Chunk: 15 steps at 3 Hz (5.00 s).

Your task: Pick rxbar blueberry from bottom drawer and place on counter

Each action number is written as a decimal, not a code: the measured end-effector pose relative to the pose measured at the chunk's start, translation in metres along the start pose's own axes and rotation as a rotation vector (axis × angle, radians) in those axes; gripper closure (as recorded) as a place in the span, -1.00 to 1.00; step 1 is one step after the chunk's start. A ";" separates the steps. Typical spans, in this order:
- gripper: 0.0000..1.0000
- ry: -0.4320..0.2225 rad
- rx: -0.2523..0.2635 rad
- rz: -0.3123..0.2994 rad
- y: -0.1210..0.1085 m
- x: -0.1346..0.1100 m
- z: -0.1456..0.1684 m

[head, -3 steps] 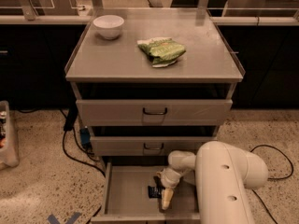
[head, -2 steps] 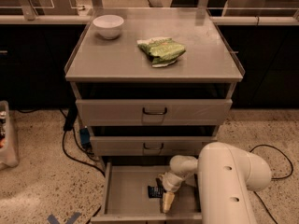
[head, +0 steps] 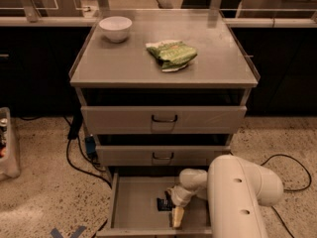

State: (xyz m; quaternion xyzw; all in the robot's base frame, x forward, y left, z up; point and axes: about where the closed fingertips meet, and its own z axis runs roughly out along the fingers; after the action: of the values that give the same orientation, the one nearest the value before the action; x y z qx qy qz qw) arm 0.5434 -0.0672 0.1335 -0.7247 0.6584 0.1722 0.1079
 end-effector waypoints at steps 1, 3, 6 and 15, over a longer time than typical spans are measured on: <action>-1.00 0.001 0.003 -0.006 -0.002 -0.004 0.001; -1.00 0.000 0.031 -0.097 -0.027 -0.028 -0.015; -1.00 0.039 0.022 -0.094 -0.040 0.009 0.035; 1.00 -0.016 0.088 -0.126 -0.022 -0.014 -0.042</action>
Offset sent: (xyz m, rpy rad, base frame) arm 0.0265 0.0630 -0.1006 0.0011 -0.0873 0.0707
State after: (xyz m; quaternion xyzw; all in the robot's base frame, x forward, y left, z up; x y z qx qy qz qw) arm 0.5688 -0.0676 0.1758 -0.7577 0.6177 0.1419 0.1557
